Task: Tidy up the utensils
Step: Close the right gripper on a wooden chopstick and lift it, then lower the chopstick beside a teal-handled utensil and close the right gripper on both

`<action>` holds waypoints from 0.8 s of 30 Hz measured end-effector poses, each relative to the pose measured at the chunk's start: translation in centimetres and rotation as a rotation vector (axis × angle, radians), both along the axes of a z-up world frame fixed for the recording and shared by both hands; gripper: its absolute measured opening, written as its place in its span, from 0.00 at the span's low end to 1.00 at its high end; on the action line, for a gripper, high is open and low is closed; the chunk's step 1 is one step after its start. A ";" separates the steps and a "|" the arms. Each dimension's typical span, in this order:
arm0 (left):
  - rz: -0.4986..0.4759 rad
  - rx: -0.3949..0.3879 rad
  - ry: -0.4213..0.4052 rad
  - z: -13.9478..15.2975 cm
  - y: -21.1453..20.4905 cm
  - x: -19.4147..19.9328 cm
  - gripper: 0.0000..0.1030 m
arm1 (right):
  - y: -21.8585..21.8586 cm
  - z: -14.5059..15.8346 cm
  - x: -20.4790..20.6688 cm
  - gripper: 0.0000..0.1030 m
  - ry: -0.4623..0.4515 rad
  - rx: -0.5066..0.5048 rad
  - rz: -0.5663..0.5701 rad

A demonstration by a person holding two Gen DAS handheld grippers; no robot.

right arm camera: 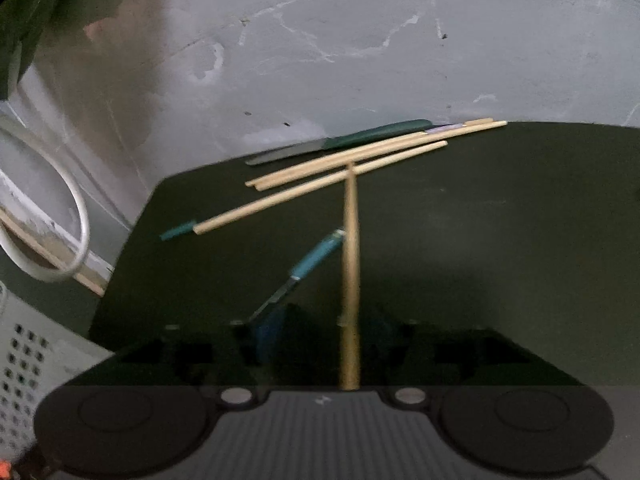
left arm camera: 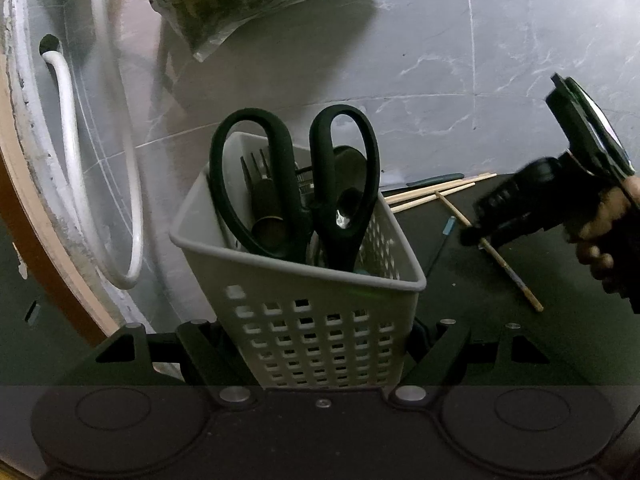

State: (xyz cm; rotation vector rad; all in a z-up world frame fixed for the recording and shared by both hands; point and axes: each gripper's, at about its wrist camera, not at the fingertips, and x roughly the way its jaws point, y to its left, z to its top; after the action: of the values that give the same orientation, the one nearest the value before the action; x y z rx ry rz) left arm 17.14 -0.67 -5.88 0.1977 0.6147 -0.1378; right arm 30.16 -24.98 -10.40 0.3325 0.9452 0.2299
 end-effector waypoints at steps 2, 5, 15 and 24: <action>-0.004 -0.002 0.000 0.0 0.1 0.0 0.77 | 1.0 0.0 0.2 0.58 0.001 -0.027 -0.003; -0.010 -0.002 0.000 0.0 0.2 0.1 0.77 | 2.9 0.0 0.4 0.65 -0.018 -0.100 0.012; -0.018 -0.001 0.000 0.0 0.2 0.1 0.77 | 7.1 -0.5 -1.1 0.62 -0.110 -0.258 0.104; -0.014 -0.004 -0.001 0.0 0.1 0.1 0.77 | 4.3 -0.6 -2.6 0.22 -0.115 -0.288 0.115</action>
State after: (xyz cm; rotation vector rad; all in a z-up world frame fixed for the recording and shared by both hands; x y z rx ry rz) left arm 17.28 -0.59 -5.86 0.1978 0.6124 -0.1526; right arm 27.60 -20.71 -11.00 0.0001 0.8711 0.2124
